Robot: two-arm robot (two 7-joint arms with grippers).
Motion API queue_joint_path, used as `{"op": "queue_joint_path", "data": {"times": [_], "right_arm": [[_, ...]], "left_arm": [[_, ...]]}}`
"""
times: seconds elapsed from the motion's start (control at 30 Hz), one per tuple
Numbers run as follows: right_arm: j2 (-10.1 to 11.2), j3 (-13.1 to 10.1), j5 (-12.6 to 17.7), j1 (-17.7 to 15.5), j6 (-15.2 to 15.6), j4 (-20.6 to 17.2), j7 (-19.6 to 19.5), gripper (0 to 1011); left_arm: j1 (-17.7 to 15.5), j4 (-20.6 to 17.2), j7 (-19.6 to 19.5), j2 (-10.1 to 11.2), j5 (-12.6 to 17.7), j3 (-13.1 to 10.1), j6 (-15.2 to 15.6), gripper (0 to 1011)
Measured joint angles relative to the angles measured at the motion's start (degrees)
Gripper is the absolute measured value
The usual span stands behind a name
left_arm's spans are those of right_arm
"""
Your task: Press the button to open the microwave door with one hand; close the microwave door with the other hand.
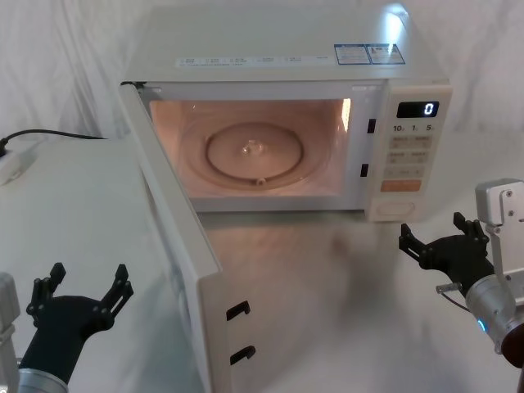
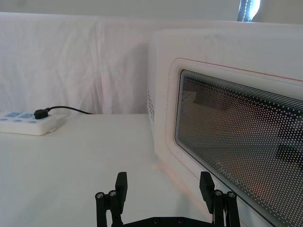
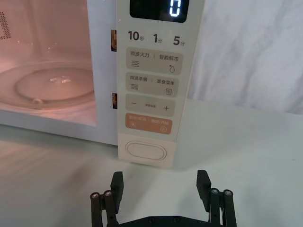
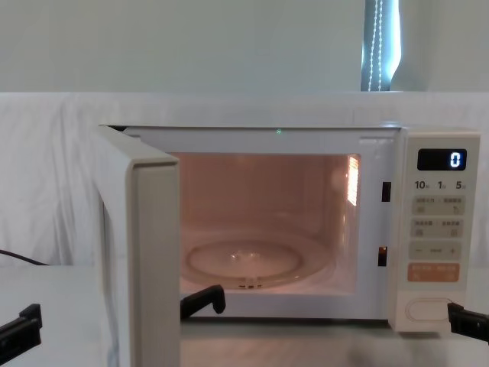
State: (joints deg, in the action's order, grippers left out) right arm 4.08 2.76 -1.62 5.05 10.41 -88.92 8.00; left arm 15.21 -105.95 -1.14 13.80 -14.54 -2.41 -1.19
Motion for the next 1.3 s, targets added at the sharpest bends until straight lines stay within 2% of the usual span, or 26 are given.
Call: {"op": "queue_joint_path", "data": {"times": [0.47, 0.6, 0.77, 0.8, 0.83, 0.93, 0.97, 1.0, 1.3], "right_arm": [[0.0, 0.0, 0.0, 0.0, 0.0, 0.0, 0.0, 1002], [0.0, 0.0, 0.0, 0.0, 0.0, 0.0, 0.0, 1002], [0.0, 0.0, 0.0, 0.0, 0.0, 0.0, 0.0, 1002], [0.0, 0.0, 0.0, 0.0, 0.0, 0.0, 0.0, 1002], [0.0, 0.0, 0.0, 0.0, 0.0, 0.0, 0.0, 1002], [0.0, 0.0, 0.0, 0.0, 0.0, 0.0, 0.0, 1002], [0.0, 0.0, 0.0, 0.0, 0.0, 0.0, 0.0, 1002], [0.0, 0.0, 0.0, 0.0, 0.0, 0.0, 0.0, 1002], [0.0, 0.0, 0.0, 0.0, 0.0, 0.0, 0.0, 1002]], "left_arm": [[0.0, 0.0, 0.0, 0.0, 0.0, 0.0, 0.0, 1001], [0.0, 0.0, 0.0, 0.0, 0.0, 0.0, 0.0, 945], [0.0, 0.0, 0.0, 0.0, 0.0, 0.0, 0.0, 817], [0.0, 0.0, 0.0, 0.0, 0.0, 0.0, 0.0, 762], [0.0, 0.0, 0.0, 0.0, 0.0, 0.0, 0.0, 762], [0.0, 0.0, 0.0, 0.0, 0.0, 0.0, 0.0, 650], [0.0, 0.0, 0.0, 0.0, 0.0, 0.0, 0.0, 650], [0.0, 0.0, 0.0, 0.0, 0.0, 0.0, 0.0, 581], [0.0, 0.0, 0.0, 0.0, 0.0, 0.0, 0.0, 311]]}}
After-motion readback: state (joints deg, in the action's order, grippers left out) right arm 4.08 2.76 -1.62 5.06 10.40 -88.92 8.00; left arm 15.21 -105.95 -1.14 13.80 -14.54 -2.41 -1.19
